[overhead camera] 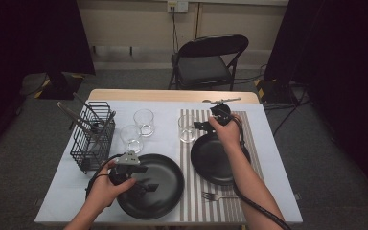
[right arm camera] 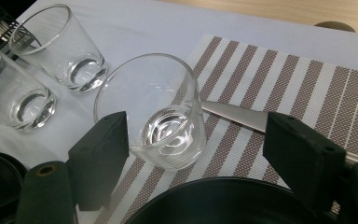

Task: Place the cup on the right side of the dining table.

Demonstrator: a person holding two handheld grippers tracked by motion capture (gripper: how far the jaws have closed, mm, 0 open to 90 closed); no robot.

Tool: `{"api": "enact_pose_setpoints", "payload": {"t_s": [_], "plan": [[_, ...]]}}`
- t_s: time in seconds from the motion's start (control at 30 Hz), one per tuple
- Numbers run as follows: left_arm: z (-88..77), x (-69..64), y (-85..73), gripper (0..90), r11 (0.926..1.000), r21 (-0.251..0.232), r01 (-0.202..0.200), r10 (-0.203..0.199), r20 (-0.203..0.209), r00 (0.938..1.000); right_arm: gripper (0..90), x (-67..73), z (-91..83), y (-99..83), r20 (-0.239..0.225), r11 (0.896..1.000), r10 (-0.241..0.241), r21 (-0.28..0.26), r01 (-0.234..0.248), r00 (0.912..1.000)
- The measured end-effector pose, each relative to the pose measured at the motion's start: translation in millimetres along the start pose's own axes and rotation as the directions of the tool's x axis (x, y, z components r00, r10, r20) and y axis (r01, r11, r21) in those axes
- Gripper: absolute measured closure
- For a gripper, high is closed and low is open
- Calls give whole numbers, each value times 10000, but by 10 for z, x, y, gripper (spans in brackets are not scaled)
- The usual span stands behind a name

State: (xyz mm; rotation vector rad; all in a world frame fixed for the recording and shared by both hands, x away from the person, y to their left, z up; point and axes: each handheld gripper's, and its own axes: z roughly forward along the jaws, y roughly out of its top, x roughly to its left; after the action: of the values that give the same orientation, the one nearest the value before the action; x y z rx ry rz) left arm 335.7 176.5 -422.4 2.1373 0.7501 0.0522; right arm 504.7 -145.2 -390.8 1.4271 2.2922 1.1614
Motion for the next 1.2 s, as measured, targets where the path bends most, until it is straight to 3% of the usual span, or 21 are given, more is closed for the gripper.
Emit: {"api": "enact_pose_setpoints", "payload": {"t_s": [1.2], "plan": [[-13,-21,26,187,10000,-34,-30,30,-41,10000,219,157,-221,-192,-715,9987,-515,-58,512,9961]]}}
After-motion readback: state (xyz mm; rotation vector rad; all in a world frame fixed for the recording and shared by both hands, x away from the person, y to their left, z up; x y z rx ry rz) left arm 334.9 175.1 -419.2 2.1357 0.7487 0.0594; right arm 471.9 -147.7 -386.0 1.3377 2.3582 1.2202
